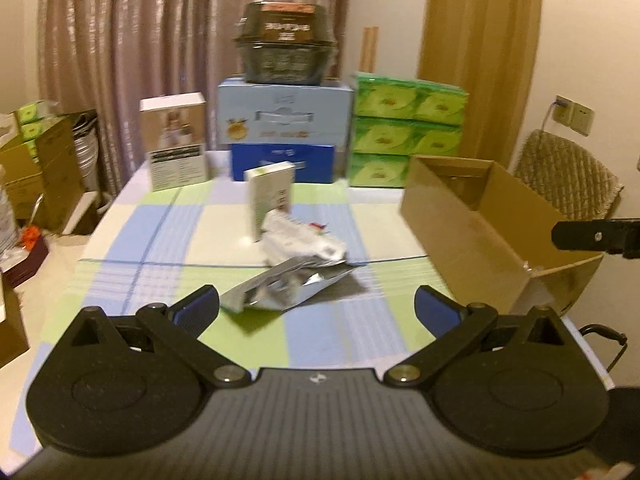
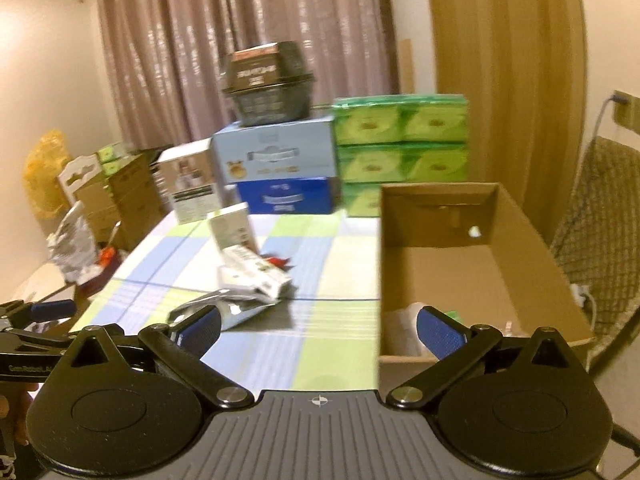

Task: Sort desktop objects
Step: 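Withdraw both open tools from the cardboard box back over the table, then grasp the silver foil bag with the left tool while the right grasps the ointment box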

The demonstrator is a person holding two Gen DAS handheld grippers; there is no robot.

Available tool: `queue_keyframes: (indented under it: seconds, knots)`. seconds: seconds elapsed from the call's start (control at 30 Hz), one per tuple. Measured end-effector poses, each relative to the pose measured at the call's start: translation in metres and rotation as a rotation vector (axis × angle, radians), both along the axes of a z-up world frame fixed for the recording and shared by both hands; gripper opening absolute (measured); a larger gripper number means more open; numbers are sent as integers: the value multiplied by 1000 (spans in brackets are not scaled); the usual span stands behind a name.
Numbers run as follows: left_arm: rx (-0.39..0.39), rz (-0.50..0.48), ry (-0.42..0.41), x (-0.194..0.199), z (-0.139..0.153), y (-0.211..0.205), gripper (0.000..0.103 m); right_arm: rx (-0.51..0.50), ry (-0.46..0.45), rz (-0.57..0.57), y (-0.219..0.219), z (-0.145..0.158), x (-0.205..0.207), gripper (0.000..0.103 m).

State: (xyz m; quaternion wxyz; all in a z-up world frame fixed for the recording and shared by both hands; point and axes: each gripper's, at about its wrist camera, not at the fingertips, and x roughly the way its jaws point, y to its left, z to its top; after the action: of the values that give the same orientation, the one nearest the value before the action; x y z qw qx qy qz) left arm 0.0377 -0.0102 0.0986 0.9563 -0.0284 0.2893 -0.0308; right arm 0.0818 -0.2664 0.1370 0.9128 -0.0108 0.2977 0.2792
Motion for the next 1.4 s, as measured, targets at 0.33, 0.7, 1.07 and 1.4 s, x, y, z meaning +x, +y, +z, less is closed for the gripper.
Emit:
queue_keyframes:
  seconds: [0.33, 0.7, 1.07, 1.4]
  knots:
    - [35, 69, 27, -19, -10, 38, 102, -3, 42, 55, 28, -18, -15, 101]
    - [40, 37, 55, -14, -23, 50, 102, -24, 66, 78, 36, -30, -17, 101]
    - [138, -101, 127, 13, -36, 44, 102, -64, 82, 129, 53, -41, 1, 101]
    - [254, -315, 217, 75, -50, 43, 102, -148, 85, 234, 90, -56, 49, 101]
